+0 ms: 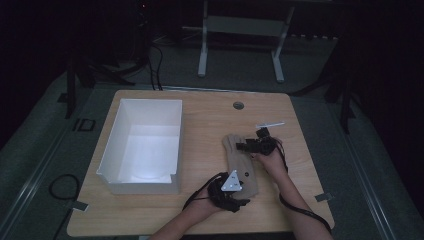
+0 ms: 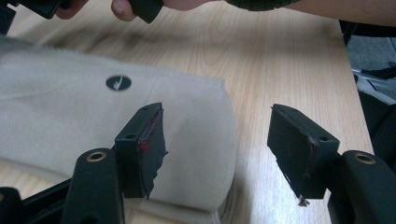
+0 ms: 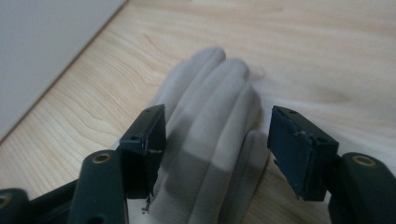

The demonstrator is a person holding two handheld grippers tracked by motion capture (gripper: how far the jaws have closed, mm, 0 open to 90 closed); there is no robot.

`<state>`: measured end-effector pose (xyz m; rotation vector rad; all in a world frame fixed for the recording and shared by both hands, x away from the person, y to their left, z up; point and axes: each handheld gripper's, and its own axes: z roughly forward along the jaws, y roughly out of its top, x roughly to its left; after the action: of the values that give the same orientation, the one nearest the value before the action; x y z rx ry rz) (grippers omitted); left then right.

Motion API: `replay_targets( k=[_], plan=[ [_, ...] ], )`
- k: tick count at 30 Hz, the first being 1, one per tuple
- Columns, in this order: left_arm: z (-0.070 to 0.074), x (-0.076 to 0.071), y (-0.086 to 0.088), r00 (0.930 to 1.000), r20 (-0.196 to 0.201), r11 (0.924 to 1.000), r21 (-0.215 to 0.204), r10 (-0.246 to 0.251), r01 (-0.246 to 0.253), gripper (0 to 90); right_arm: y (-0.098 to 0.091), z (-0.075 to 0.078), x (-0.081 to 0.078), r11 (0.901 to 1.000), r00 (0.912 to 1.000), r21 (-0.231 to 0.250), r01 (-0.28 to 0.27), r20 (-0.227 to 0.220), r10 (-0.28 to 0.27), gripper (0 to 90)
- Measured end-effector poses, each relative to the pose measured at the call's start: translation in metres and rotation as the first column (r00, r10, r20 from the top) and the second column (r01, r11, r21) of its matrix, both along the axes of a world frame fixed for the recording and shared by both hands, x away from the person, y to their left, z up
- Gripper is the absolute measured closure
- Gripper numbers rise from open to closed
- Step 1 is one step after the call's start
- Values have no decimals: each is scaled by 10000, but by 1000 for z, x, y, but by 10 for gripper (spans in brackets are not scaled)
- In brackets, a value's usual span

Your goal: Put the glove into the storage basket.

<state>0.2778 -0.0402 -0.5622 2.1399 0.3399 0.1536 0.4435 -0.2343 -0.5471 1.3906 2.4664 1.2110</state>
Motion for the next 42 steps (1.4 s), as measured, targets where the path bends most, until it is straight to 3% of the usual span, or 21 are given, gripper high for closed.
replay_targets(
  k=[3,4,6,7,9,12,15,18,21,23,29,30,32,33,35,38,42],
  plan=[
    [-2,2,3,9999,-99,9998,175,17,-16,379,4,-7,1,9998,9995,-185,-91,-303,86,359],
    [-3,2,3,9999,-105,9997,239,32,-29,379,5,-7,0,9992,9998,-357,-177,-134,172,367],
    [-5,3,5,10000,-96,9993,369,1,3,379,8,-7,0,9974,9989,-553,-454,-103,449,474],
    [-5,2,6,10000,-77,9991,420,47,-44,379,9,-7,-1,9974,9986,-510,-518,-158,510,478],
    [-6,2,8,9999,-95,9990,457,39,-35,379,11,-6,-2,9961,9987,-736,-492,52,498,465],
    [-8,1,9,9999,-154,9990,432,72,-65,379,13,-7,-2,9943,9997,-1050,-164,140,180,349],
    [-8,0,10,10000,-27,9986,530,26,-24,380,11,-9,-1,9958,9997,-901,-130,184,147,348],
    [-9,1,9,10000,-46,9984,557,-30,33,379,9,-9,0,9979,9981,-340,-543,-304,533,548],
    [-11,1,6,9999,1,9968,784,-136,136,380,9,-10,0,9973,9959,-127,-717,-566,709,605],
    [-12,1,5,9996,187,9955,925,-196,178,385,10,-10,-1,9968,9961,-215,-766,-467,755,618],
    [-13,3,6,9986,504,9937,1104,138,-193,527,12,-9,-5,9967,9975,-398,-704,-25,703,628],
    [-12,3,7,9969,733,9922,1186,291,-377,616,12,-9,-6,9971,9978,-369,-670,-35,669,640],
    [-12,5,8,9967,554,9921,1078,588,-645,745,12,-9,-6,9974,9980,-342,-628,-44,627,650],
    [-12,9,10,9976,192,9933,932,665,-680,795,12,-9,-7,9975,9981,-330,-619,-59,617,659],
    [-12,14,11,9967,-352,9947,749,733,-705,814,12,-9,-7,9981,9983,-222,-577,-71,575,669],
    [-10,12,9,9971,-206,9927,971,734,-711,830,10,-8,-7,9984,9983,53,-571,-135,572,704],
    [-8,12,9,9964,-296,9922,988,792,-759,839,9,-3,-8,9981,9984,241,-561,-105,564,753]
  ],
)
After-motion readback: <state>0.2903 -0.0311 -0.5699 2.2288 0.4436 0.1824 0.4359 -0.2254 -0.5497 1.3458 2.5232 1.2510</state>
